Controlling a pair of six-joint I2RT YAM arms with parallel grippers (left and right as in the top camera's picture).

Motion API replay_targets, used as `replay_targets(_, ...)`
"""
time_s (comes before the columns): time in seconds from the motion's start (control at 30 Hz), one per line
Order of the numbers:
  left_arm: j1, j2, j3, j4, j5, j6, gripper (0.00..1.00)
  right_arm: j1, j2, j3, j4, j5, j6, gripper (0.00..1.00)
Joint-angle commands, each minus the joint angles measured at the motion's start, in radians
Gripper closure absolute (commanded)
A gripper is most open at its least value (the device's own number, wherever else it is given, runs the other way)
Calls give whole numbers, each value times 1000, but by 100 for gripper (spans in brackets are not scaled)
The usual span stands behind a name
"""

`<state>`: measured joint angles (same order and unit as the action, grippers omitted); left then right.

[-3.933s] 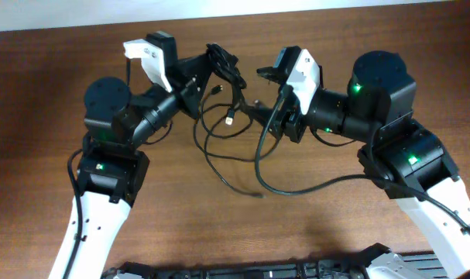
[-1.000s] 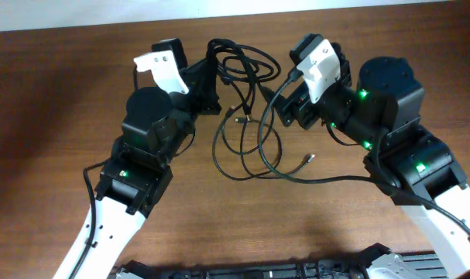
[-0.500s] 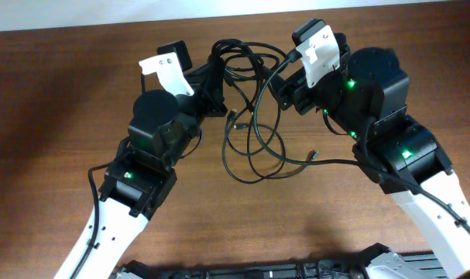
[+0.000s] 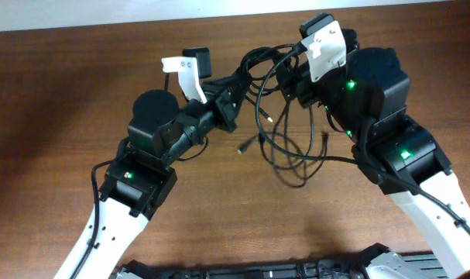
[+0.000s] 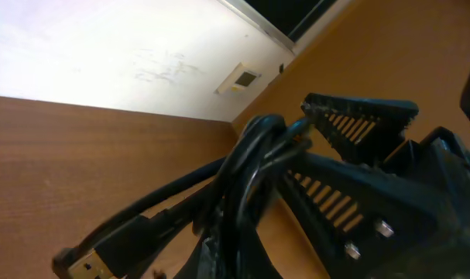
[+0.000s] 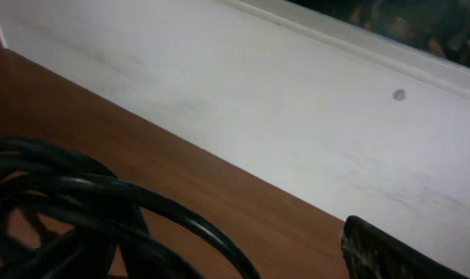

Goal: Untangle cables

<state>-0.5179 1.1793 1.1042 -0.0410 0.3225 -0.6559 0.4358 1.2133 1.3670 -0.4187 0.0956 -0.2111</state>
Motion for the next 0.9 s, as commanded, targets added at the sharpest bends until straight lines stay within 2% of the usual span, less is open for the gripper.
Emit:
replay_targets(0.0, -6, -7, 11, 2, 53, -10, 100, -4, 4, 8, 15, 142, 11, 10)
replay_targets(0.03, -6, -7, 11, 2, 52, -10, 100, -4, 4, 8, 19, 142, 11, 11)
replay_targets(0.07, -6, -7, 11, 2, 51, -10, 100, -4, 4, 9, 19, 141, 10, 17)
replay_targets(0.13, -5, -7, 11, 2, 47, 9, 100, -4, 4, 8, 19, 142, 10, 16)
replay_targets(0.23, -5, -7, 11, -2, 3, 159, 100, -4, -4, 9, 29, 141, 38, 16)
replay_targets(0.3, -5, -7, 11, -24, -69, 210, 100, -4, -27, 9, 34, 102, 56, 13)
replay_targets(0.4, -5, -7, 11, -29, -115, 210, 100, -4, -64, 9, 18, 37, 55, 7)
replay_targets(0.5, -5, -7, 11, -24, -190, 210, 100, -4, -80, 9, -42, 35, 53, 6)
replay_targets(0.53, -5, -7, 11, -21, -189, 210, 100, -4, -80, 9, -62, 19, 16, 6)
replay_targets(0.6, -5, -7, 11, -16, -189, 281, 100, -4, -80, 9, -121, -136, -142, 6)
replay_targets(0.7, -5, -7, 11, -6, -90, 378, 100, -4, -80, 9, -187, -220, -315, 6)
replay_targets(0.8, -5, -7, 11, 32, 70, 453, 100, -5, -80, 9, -199, -219, -359, 7)
replay_targets(0.83, -5, -7, 11, 42, 101, 453, 100, -5, -79, 8, -199, -216, -360, 10)
replay_targets(0.87, -5, -7, 11, 45, 109, 453, 100, -5, -79, 9, -199, -215, -362, 18)
